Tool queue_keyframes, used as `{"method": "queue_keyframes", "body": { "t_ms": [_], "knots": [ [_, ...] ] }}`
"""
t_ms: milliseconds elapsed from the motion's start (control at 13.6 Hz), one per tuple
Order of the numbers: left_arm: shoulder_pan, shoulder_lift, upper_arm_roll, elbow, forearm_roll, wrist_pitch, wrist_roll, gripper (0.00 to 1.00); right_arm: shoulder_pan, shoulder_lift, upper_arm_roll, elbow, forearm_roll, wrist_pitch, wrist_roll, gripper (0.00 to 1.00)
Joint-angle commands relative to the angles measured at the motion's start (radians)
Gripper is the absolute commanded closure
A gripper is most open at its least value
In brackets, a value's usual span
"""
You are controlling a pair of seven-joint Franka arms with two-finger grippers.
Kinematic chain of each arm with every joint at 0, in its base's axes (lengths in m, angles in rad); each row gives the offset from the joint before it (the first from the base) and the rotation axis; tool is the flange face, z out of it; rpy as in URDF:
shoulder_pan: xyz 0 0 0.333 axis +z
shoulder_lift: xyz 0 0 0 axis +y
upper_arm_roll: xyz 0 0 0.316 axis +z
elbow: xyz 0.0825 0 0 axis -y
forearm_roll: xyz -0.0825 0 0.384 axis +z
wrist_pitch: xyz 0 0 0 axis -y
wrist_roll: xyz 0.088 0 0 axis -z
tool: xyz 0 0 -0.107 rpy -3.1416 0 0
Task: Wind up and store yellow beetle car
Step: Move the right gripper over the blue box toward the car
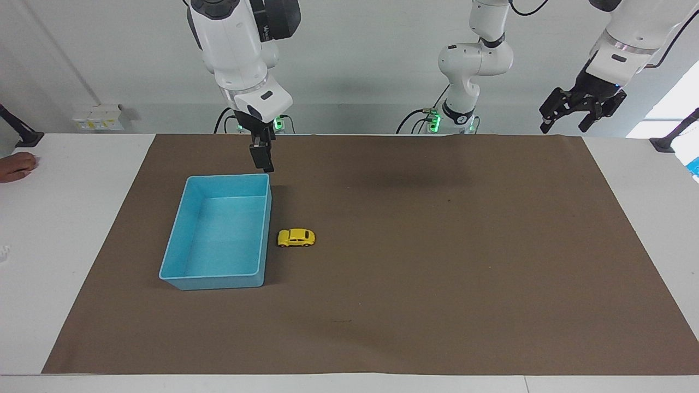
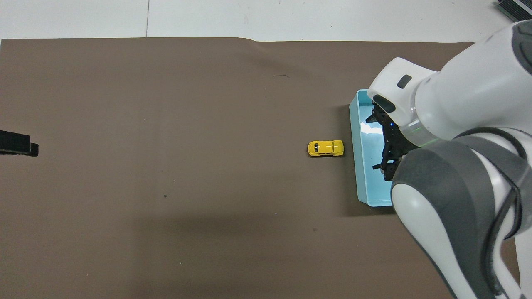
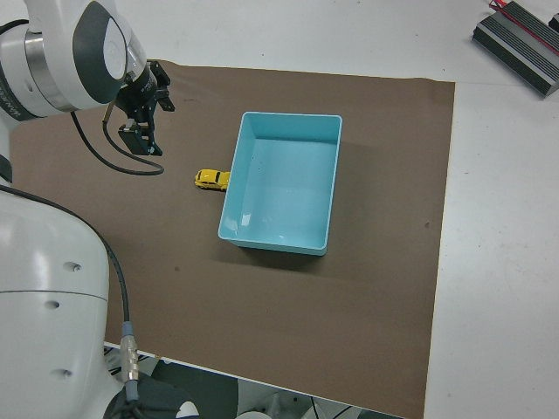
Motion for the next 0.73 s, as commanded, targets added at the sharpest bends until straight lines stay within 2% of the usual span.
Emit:
{"method": "queue_keyframes", "body": {
  "t_ms": [0, 367, 660],
  "knots": [
    [0.013, 0.021, -0.009, 0.029, 0.016, -0.023, 0.007, 0.0, -0.005, -0.004, 0.003, -0.052, 0.016, 0.058, -0.02, 0.0],
    [0.012, 0.013, -0.009, 0.0, 0.015, -0.007, 0.006, 0.0, -0.005, 0.033, 0.003, -0.078, 0.016, 0.103, -0.028, 0.0],
    [0.01, 0.015, -0.009, 0.005, 0.015, -0.023, 0.003, 0.0, -0.005, 0.05, 0.003, -0.148, 0.007, 0.205, -0.031, 0.0]
  ]
}}
